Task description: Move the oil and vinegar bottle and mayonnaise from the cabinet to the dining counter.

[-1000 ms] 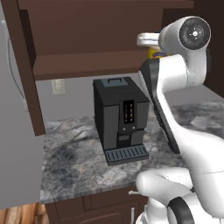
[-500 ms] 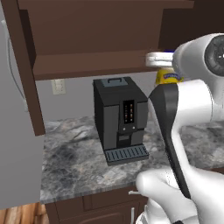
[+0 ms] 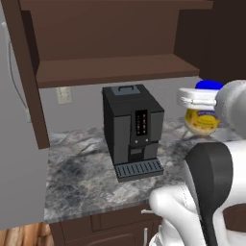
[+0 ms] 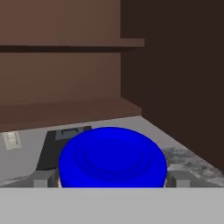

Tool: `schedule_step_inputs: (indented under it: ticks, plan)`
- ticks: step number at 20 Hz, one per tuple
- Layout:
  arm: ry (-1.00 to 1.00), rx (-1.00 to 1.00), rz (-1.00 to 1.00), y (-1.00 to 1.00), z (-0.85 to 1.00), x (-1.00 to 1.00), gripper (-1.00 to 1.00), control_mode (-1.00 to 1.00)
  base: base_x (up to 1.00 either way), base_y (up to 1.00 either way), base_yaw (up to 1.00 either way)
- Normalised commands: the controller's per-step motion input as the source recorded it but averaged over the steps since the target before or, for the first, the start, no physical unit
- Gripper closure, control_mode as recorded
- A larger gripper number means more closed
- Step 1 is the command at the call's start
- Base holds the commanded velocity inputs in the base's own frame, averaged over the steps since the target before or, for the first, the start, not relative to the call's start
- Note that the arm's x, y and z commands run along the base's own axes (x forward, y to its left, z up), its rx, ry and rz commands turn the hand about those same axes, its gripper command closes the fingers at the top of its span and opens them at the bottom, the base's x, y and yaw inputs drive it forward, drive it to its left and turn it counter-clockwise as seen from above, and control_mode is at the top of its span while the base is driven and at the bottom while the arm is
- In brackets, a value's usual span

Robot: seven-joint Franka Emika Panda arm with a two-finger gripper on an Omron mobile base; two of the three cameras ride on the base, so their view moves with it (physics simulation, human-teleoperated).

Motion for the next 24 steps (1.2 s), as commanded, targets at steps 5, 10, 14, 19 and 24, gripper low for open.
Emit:
schedule_step_inputs:
  ticks: [5, 10, 14, 19, 24]
  plan:
    - [0.0, 0.0, -0.01, 0.0, 0.0, -0.6, 1.0, -1.0, 0.0, 0.0, 0.0]
    - [0.0, 0.0, -0.02, 0.0, 0.0, -0.26, 1.0, 1.0, -0.11, 0.0, 0.0]
    - [0.0, 0.0, 0.0, 0.0, 0.0, 0.0, 1.0, 1.0, -0.94, 0.0, 0.0]
    - [0.0, 0.0, 0.0, 0.0, 0.0, 0.0, 1.0, 1.0, -0.89, 0.28, 0.11]
    - [0.0, 0.0, 0.0, 0.0, 0.0, 0.0, 1.0, 1.0, -0.03, 0.69, 0.72]
